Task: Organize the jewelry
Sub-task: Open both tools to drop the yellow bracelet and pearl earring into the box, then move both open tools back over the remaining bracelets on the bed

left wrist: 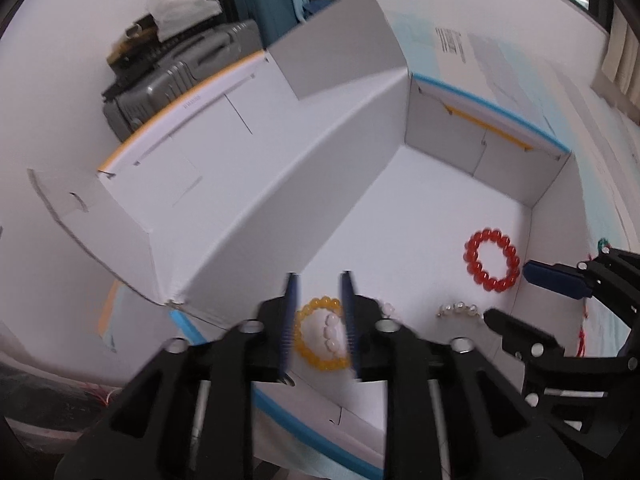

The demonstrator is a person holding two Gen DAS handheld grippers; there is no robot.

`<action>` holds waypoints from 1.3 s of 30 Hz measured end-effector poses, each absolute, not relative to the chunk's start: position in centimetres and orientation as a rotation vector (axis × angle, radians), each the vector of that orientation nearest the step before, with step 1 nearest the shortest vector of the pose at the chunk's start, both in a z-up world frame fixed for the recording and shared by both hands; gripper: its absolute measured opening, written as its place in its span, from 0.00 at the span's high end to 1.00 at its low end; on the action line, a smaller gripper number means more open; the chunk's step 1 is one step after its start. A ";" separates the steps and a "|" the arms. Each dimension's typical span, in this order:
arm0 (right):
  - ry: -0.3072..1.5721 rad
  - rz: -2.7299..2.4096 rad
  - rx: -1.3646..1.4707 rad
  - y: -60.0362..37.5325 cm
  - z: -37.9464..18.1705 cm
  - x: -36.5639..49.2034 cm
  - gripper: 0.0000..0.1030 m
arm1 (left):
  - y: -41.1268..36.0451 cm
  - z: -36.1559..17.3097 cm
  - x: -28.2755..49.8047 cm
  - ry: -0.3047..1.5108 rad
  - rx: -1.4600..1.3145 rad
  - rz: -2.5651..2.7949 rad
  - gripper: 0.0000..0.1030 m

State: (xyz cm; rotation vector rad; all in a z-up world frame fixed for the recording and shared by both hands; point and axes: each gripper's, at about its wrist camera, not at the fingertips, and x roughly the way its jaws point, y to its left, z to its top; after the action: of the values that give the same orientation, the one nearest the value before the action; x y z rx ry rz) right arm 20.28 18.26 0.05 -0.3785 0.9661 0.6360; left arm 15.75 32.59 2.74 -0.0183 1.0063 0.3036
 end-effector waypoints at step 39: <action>0.805 0.195 -0.101 -15.6 4.7 18.6 0.07 | 8.8 2.3 15.9 0.872 0.052 0.004 0.06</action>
State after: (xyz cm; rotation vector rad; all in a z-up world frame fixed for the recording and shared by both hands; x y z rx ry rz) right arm 18.63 -15.58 4.72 -0.1012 0.8045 0.1954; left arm 15.86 8.81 2.34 0.0517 0.8725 0.0042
